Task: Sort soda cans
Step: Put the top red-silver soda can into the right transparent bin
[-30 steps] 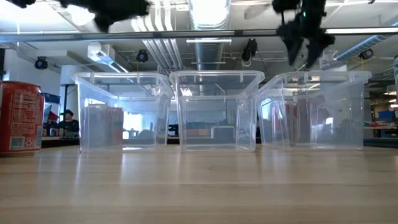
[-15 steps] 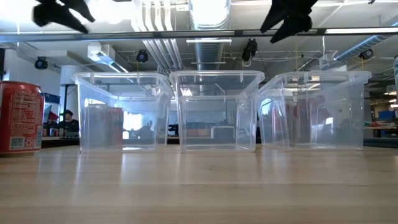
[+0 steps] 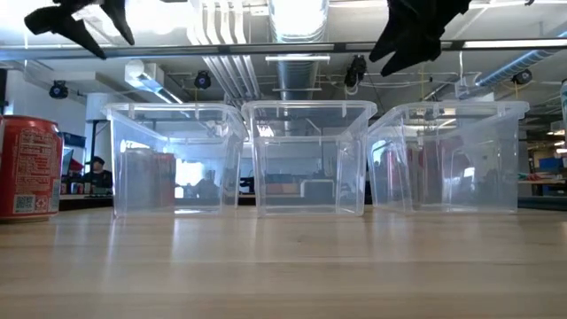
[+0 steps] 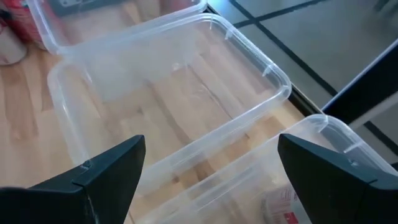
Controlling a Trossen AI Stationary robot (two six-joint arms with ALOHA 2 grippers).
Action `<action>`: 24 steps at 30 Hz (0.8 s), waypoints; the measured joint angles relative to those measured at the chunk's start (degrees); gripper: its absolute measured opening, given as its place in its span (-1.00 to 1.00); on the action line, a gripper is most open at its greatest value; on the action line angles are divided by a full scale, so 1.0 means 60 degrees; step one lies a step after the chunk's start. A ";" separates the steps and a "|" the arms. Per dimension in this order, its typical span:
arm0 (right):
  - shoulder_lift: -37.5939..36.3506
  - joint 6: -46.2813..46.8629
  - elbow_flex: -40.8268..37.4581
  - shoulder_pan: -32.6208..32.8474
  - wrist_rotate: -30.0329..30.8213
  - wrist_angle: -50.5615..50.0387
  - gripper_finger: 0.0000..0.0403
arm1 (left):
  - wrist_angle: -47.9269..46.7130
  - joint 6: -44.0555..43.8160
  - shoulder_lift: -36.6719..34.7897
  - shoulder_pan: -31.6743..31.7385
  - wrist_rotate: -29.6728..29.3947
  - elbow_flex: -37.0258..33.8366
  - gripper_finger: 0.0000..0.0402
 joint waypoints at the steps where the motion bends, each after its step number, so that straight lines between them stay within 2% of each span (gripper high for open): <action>1: 0.0000 -0.0055 0.0026 0.0014 -0.0018 -0.0016 0.79 | 0.0007 0.0003 0.0090 0.0498 0.0294 0.0007 0.40; 7: -0.0004 -0.0144 0.0274 0.0019 -0.0031 -0.0019 0.79 | 0.0170 0.1016 0.1083 0.3875 0.2992 0.0007 0.40; 12: -0.0007 -0.0405 0.0415 0.0019 -0.0092 -0.0107 0.79 | 0.0238 0.2349 0.2435 0.6245 0.4183 0.0336 0.37; 17: -0.0007 -0.0218 0.0267 0.0019 -0.0099 -0.0607 0.79 | 0.0226 0.3194 0.3888 0.7438 0.5138 0.0905 0.37; 24: -0.0004 -0.0269 0.0042 0.0019 -0.0101 -0.0648 0.79 | -0.0028 0.2637 0.5393 0.7988 0.5559 0.1016 0.37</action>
